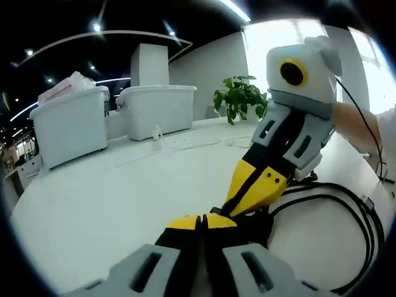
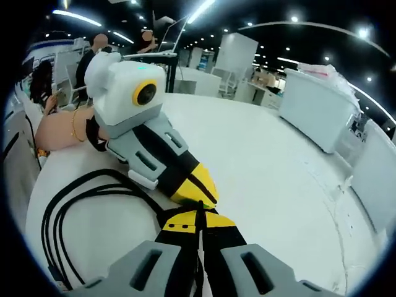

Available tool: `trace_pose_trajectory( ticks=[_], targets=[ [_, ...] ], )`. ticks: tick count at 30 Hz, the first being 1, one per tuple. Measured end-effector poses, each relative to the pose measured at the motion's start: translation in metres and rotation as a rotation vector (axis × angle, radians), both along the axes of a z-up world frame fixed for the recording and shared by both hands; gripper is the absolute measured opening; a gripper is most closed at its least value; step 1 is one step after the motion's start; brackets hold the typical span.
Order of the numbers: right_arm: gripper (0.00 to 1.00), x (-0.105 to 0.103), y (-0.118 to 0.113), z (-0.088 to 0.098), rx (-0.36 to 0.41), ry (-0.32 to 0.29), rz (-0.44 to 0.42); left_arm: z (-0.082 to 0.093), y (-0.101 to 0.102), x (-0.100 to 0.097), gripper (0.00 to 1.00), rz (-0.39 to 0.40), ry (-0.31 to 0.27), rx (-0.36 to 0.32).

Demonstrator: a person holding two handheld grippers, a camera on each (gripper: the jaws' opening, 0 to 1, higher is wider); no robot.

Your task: Coil the Type-C to USB data cable on the desktop and secure it with Velcro straps.

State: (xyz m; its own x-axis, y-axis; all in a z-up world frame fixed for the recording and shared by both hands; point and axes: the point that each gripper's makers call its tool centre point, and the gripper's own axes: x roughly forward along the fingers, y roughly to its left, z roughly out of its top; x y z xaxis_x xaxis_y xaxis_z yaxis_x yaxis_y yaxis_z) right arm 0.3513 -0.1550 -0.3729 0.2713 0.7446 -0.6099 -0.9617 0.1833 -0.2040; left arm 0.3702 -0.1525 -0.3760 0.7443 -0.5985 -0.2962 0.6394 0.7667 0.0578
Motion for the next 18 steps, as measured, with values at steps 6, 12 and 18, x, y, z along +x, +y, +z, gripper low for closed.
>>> trace_pose_trajectory(
  ticks=[6, 12, 18],
  targets=[
    [0.02, 0.0016, 0.0005, -0.0038, -0.066, 0.070, 0.004, -0.0008, 0.0019, 0.0015, 0.04, 0.015, 0.005, -0.011],
    [0.02, 0.0017, -0.0006, -0.0007, -0.104, 0.107, 0.009, -0.0012, 0.0021, 0.0019, 0.04, 0.017, 0.008, -0.017],
    [0.02, -0.0019, -0.0006, 0.0022, -0.119, 0.108, 0.030, -0.0013, 0.0025, 0.0025, 0.04, 0.016, 0.006, -0.013]
  ],
)
